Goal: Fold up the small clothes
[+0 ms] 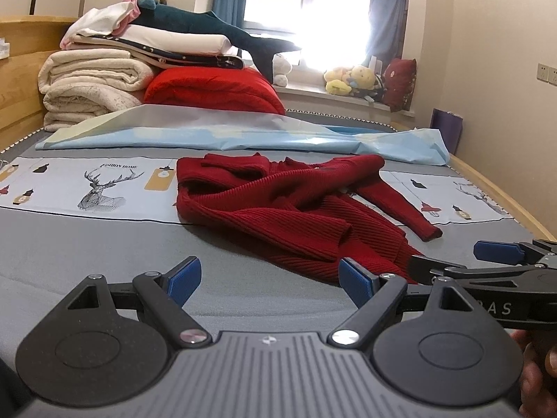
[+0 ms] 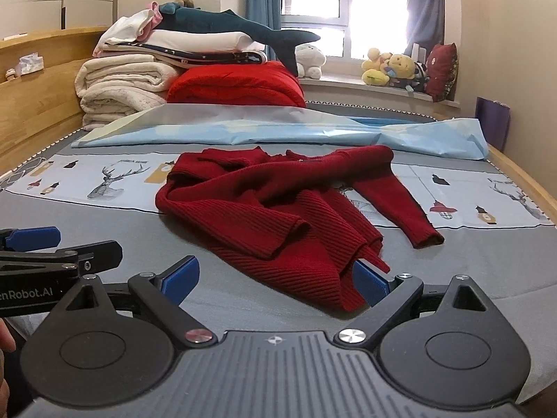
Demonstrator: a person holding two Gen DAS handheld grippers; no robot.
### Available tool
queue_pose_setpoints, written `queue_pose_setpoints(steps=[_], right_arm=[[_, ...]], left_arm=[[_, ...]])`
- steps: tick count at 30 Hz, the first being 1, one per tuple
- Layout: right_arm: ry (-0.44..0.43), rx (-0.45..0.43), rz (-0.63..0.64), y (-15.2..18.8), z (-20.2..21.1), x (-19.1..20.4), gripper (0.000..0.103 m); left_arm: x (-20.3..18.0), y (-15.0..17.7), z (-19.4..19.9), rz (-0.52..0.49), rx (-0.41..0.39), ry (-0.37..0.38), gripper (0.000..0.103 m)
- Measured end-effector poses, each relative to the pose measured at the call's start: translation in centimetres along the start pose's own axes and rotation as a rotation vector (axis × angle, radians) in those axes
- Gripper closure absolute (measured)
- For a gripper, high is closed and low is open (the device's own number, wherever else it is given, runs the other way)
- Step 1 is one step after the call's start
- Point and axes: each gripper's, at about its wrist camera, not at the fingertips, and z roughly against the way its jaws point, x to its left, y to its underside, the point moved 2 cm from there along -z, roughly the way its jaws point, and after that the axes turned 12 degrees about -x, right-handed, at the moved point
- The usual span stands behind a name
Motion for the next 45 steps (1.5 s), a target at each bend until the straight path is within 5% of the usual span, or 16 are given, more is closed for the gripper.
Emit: queue_pose_setpoints(steps=[38, 45], right_arm=[[-0.001, 0.008, 0.002, 0.09, -0.53, 0.47, 0.013], [0.006, -0.004, 0.003, -0.07, -0.38, 0.62, 0.018]], left_arm=[[-0.30, 0.33, -0.20, -0.005, -0.002, 0.006, 0.015], [-0.27, 0.33, -0.24, -0.002, -0.002, 0.005, 0.029]])
